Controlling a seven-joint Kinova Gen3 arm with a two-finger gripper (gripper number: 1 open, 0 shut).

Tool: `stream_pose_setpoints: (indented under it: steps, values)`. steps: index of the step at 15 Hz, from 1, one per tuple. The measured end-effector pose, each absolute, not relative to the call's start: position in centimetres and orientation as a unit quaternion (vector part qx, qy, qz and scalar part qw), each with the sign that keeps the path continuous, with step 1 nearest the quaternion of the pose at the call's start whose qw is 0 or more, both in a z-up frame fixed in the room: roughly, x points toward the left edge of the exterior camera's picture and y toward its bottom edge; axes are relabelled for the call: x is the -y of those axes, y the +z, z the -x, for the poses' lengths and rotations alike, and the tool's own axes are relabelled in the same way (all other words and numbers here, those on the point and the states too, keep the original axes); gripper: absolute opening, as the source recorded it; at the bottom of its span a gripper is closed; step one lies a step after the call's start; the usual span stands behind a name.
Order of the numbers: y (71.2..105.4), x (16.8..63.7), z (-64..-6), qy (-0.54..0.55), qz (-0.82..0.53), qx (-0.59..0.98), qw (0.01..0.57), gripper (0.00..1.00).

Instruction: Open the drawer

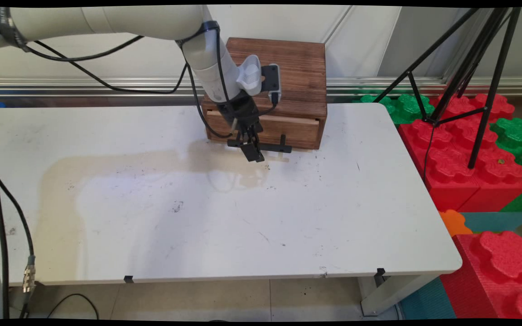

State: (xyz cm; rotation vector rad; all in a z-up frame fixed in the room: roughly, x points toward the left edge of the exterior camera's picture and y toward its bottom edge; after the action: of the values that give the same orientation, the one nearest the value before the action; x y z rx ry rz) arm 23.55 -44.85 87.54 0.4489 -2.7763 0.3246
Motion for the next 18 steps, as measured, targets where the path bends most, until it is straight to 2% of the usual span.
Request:
stream_pose_setpoints:
  steps: [18]
  values:
    - [83.1, 47.3, -23.9, 0.105, -0.081, 0.986, 0.101, 1.00]
